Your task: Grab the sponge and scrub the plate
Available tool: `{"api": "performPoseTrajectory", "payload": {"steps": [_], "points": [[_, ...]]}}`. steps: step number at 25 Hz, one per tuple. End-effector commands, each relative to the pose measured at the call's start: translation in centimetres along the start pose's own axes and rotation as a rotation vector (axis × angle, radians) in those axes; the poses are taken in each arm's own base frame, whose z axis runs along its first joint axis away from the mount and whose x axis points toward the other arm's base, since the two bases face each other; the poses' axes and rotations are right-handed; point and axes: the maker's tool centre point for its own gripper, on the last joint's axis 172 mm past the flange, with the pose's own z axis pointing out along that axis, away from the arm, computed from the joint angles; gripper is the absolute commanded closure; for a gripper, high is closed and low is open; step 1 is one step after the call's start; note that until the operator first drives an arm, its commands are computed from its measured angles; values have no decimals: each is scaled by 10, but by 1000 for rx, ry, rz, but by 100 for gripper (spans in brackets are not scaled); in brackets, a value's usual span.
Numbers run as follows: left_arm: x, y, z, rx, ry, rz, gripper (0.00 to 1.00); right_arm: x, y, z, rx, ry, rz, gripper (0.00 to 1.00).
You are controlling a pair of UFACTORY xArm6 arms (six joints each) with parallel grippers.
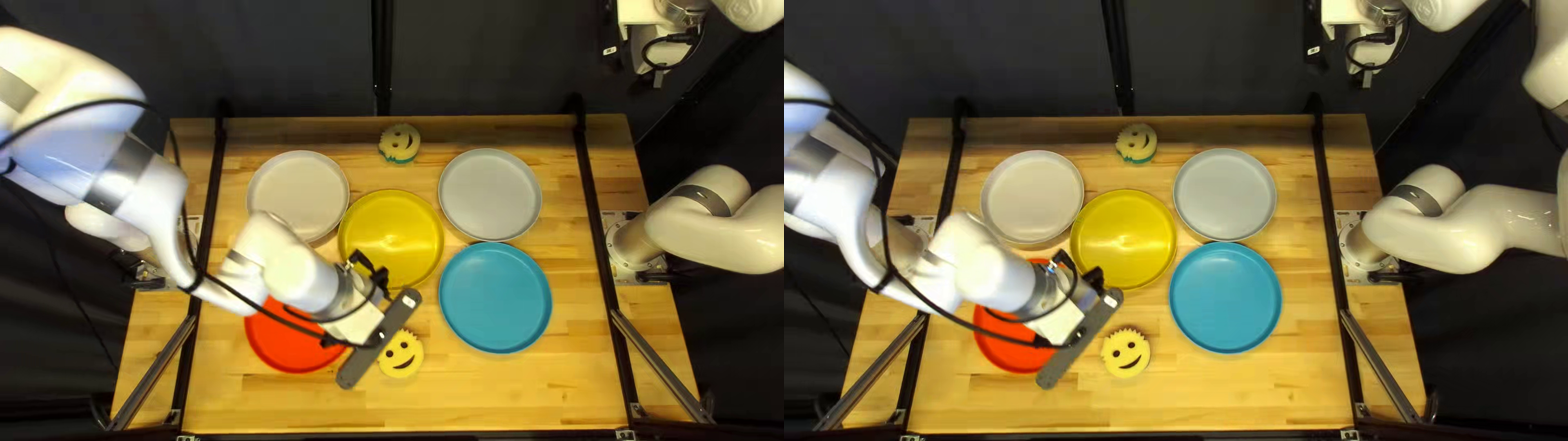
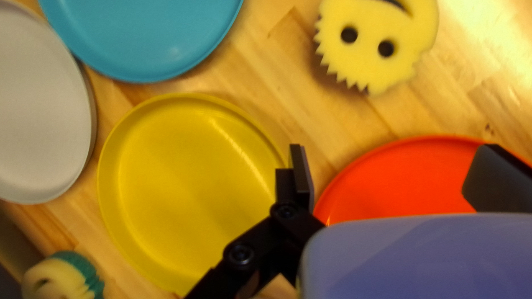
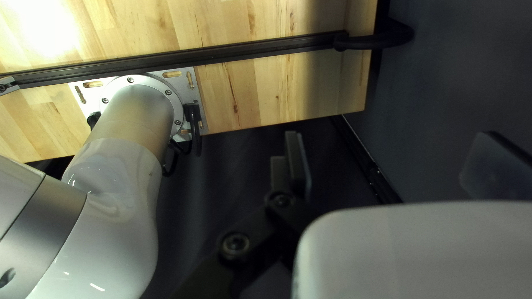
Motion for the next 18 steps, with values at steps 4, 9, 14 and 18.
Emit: {"api": "performPoseTrajectory", "payload": {"steps": [4, 9, 14, 18], "points": [[-3, 4, -2, -27, -2, 10, 0, 0, 0, 0, 0, 0, 0, 0], [-3, 4, -2, -27, -2, 10, 0, 0, 0, 0, 0, 0, 0, 0], [3, -1, 12, -16, 5, 13, 0, 0, 0, 0, 0, 0, 0, 0], [17, 6, 15, -8, 8, 23, 0, 0, 0, 0, 0, 0, 0, 0]]}}
